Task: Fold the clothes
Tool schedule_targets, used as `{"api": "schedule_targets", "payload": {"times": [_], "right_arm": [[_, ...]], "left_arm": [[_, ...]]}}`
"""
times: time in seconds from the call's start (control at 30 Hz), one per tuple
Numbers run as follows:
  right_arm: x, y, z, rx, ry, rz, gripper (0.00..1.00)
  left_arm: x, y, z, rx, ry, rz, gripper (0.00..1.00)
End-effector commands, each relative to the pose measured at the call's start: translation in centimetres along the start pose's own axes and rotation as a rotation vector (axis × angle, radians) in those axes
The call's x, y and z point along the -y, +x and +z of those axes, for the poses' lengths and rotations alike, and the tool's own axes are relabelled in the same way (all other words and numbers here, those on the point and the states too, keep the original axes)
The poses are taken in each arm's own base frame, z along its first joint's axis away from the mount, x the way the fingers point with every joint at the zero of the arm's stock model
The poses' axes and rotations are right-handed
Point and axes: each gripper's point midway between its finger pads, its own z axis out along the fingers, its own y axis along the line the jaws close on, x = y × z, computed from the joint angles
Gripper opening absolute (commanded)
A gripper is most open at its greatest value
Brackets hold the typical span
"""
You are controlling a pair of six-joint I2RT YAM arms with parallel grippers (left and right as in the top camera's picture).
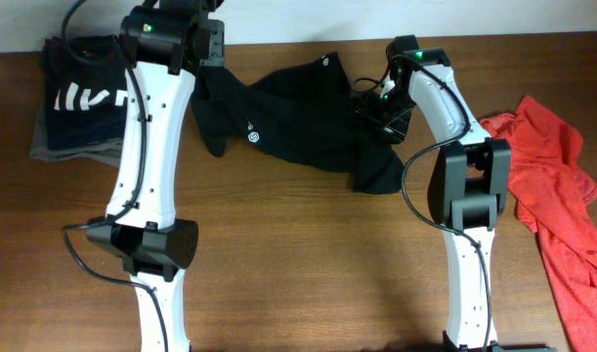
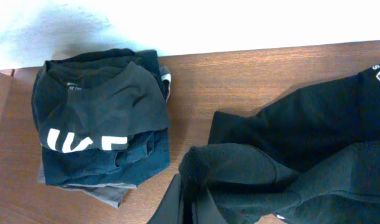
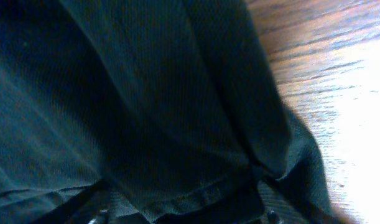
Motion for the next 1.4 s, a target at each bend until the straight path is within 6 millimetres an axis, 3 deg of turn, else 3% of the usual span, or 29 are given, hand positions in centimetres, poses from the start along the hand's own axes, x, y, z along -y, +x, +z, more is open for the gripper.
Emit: {"api": "schedule_targets", "payload": {"times": [0.0, 0.23, 0.43, 0.57, 0.67, 0.87, 1.0, 1.2, 1.37], "right_arm": [[0.2, -0.3, -0.2, 0.024, 0.028, 0.004, 0.67], [0.3, -1.3, -1.2, 0.066, 0.03, 0.002, 0.34], [0.3, -3.2, -3.6, 0.131, 0.0, 0.01, 0.04], [0.3, -5.2, -6.0, 0.205, -0.032, 0.01, 0.04], [0.0, -7.3, -9.2, 0.297, -0.07, 0.005, 0.04], [-0.9, -12.0, -18.2, 0.569, -0.176, -0.032, 0.04], [-1.7, -14.1, -24.5, 0.741, -0.273, -0.08, 0.04], [-2.1, -14.8, -31.6, 0.906, -0.376, -0.17, 0.04], [-0.1, -13.8, -34.5, 0.95, -0.333, -0.203, 0.04]], "left_arm": [[-0.6, -0.3, -0.8, 0.014, -0.002, -0.023, 0.01], [-0.6, -0.3, -0.8, 0.017, -0.001, -0.025, 0.01], [-0.5, -1.0, -0.8, 0.043, 0.002, -0.034, 0.01], [-0.4, -2.8, -0.9, 0.116, 0.009, -0.062, 0.01], [-0.3, -5.1, -1.3, 0.207, 0.019, -0.094, 0.01], [1.4, -10.8, -3.2, 0.447, 0.126, -0.039, 0.01], [0.9, -13.6, -4.6, 0.576, 0.118, -0.053, 0.01], [-0.6, -16.7, -6.7, 0.734, 0.075, -0.027, 0.01], [-0.9, -16.8, -6.5, 0.736, 0.097, -0.022, 0.01]]}}
